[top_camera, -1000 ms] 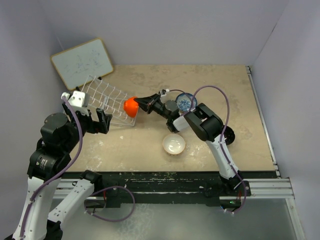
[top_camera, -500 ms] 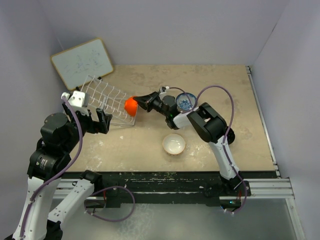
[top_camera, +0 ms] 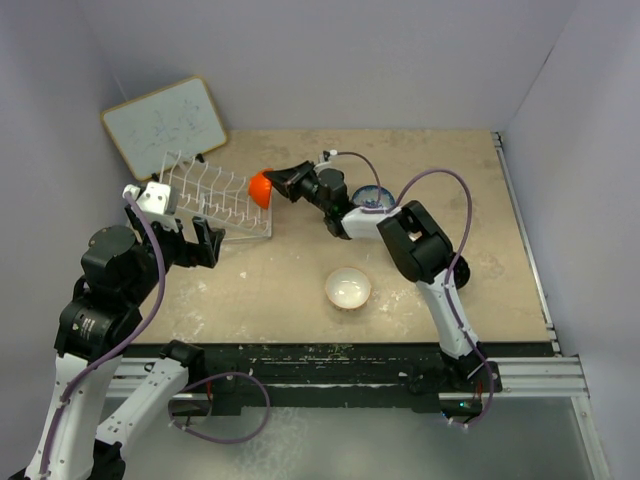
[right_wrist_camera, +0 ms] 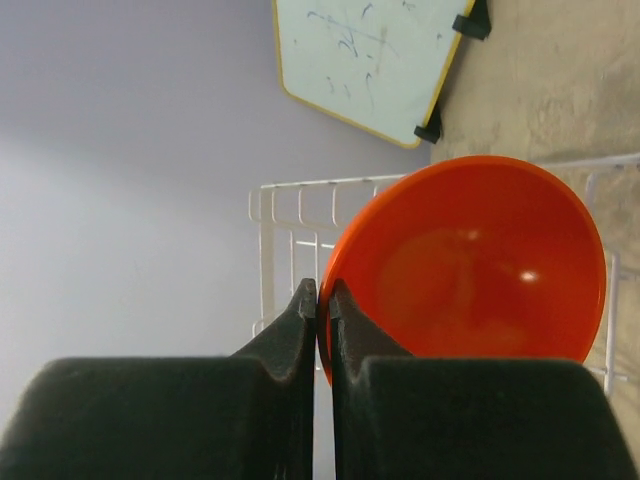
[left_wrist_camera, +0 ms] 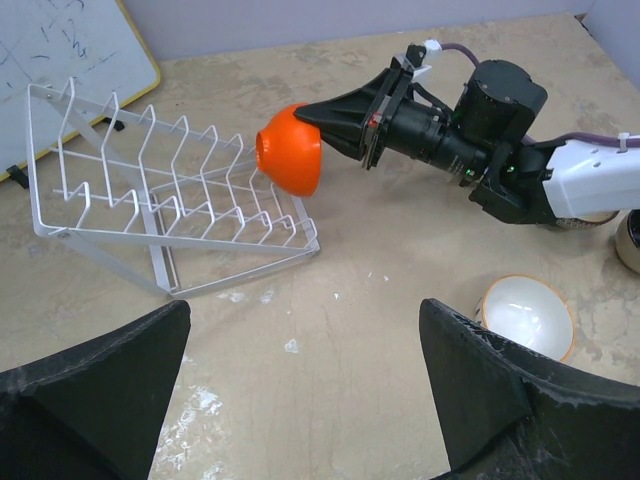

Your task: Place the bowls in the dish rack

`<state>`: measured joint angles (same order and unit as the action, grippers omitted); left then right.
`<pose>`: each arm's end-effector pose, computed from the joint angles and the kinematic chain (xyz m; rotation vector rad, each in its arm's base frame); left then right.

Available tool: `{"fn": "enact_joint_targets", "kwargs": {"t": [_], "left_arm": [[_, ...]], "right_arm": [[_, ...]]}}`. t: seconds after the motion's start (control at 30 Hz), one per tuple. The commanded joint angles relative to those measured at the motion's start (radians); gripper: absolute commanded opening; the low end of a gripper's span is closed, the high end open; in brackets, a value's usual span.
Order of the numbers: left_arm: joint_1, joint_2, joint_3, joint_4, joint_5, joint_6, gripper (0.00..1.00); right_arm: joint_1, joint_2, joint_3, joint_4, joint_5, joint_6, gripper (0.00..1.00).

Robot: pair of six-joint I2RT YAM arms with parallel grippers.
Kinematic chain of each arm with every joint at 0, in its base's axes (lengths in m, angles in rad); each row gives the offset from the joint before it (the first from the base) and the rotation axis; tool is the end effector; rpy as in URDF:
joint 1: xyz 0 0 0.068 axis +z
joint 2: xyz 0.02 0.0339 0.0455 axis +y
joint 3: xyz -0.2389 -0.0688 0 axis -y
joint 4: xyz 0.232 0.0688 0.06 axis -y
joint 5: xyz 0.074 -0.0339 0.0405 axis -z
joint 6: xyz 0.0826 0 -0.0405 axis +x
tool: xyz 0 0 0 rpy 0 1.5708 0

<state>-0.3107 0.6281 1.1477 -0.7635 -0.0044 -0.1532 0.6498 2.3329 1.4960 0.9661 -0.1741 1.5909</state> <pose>0.1432 -0.0456 0.3833 0.1406 1.8213 -0.3243 0.4205 0.3375 0.1742 0.6450 1.6556 1.8791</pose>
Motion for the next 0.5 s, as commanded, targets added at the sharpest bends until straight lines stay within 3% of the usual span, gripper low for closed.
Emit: {"fn": "enact_joint_targets", "kwargs": {"t": [0.0, 0.3, 0.47], "left_arm": [[-0.005, -0.001, 0.009, 0.060, 0.014, 0.006, 0.99], [-0.005, 0.003, 0.000, 0.065, 0.019, -0.004, 0.99], [-0.004, 0.011, -0.006, 0.071, 0.024, -0.012, 0.99]], "right_arm": [[-0.015, 0.007, 0.056, 0.056, -0.014, -0.038, 0.00], [-0.015, 0.009, -0.083, 0.491, -0.082, 0.118, 0.00], [-0.011, 0.013, -0.079, 0.518, -0.108, 0.136, 0.00]]}}
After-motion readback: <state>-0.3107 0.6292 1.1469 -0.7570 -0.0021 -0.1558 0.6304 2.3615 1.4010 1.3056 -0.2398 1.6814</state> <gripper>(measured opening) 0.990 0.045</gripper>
